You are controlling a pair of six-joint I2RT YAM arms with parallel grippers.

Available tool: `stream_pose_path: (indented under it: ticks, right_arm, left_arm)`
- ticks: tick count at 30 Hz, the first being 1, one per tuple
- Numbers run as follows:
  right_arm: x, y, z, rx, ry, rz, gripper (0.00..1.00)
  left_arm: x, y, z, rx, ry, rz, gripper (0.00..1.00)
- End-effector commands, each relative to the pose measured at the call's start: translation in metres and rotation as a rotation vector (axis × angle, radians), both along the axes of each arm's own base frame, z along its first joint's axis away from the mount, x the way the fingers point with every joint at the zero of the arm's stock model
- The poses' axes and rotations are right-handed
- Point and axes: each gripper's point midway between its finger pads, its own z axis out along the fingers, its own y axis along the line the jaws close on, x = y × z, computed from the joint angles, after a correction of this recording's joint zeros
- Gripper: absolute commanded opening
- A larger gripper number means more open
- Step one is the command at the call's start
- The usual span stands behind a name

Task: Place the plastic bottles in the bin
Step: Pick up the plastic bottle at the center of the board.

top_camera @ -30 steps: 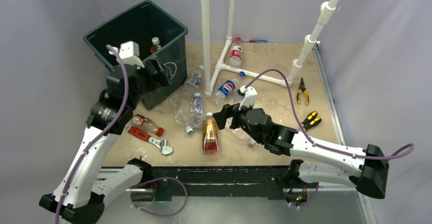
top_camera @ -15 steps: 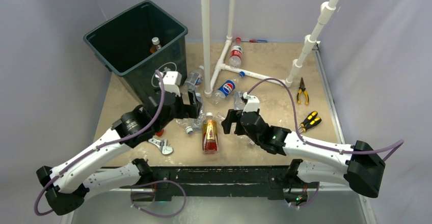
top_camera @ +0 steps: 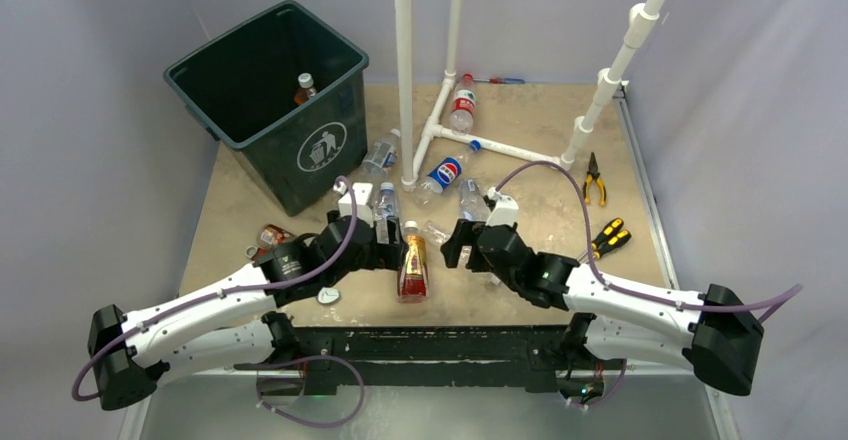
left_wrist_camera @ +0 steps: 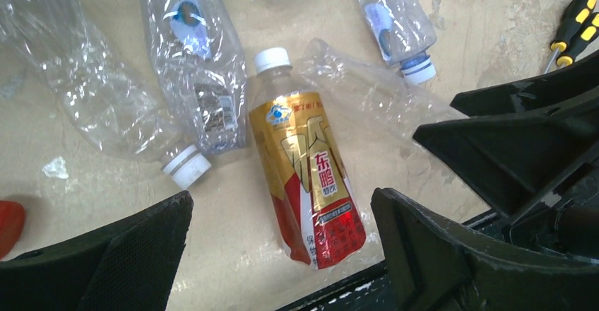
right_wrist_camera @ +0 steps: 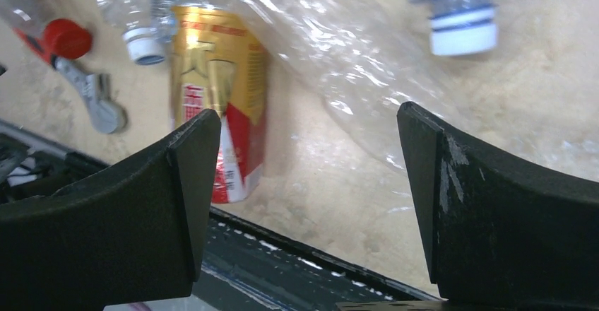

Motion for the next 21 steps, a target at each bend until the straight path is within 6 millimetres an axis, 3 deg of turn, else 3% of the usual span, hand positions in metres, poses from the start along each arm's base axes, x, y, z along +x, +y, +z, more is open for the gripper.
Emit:
stream_pose_path:
  ticks: [1, 7, 13, 16, 21]
  right_arm:
    - [0.001, -0.036, -0.016, -0.023, 0.026, -0.163, 0.94]
    - [-0.001, -0.041, -0.034, 0.001, 0.079, -0.192, 0.98]
    - [-0.007, -0.038, -0.054, 0.021, 0.112, -0.163, 0.98]
    - [-0.011, -0.032, -0.057, 0.034, 0.107, -0.112, 0.97]
    - [-0.007, -0.017, -0.044, 0.029, 0.032, -0.001, 0.97]
  left_arm:
    - [-0.004, -0.010, 0.002, -0.148, -0.005, 0.010, 0.99]
    - [-0.010, -0.020, -0.021, -0.168, 0.052, -0.013, 0.99]
    - [-0.013, -0.024, -0.030, -0.172, 0.078, -0.029, 0.98]
    - [-0.014, -0.023, -0.030, -0.171, 0.077, -0.030, 0.98]
    - [-0.013, -0.023, -0.030, -0.164, 0.074, -0.029, 0.98]
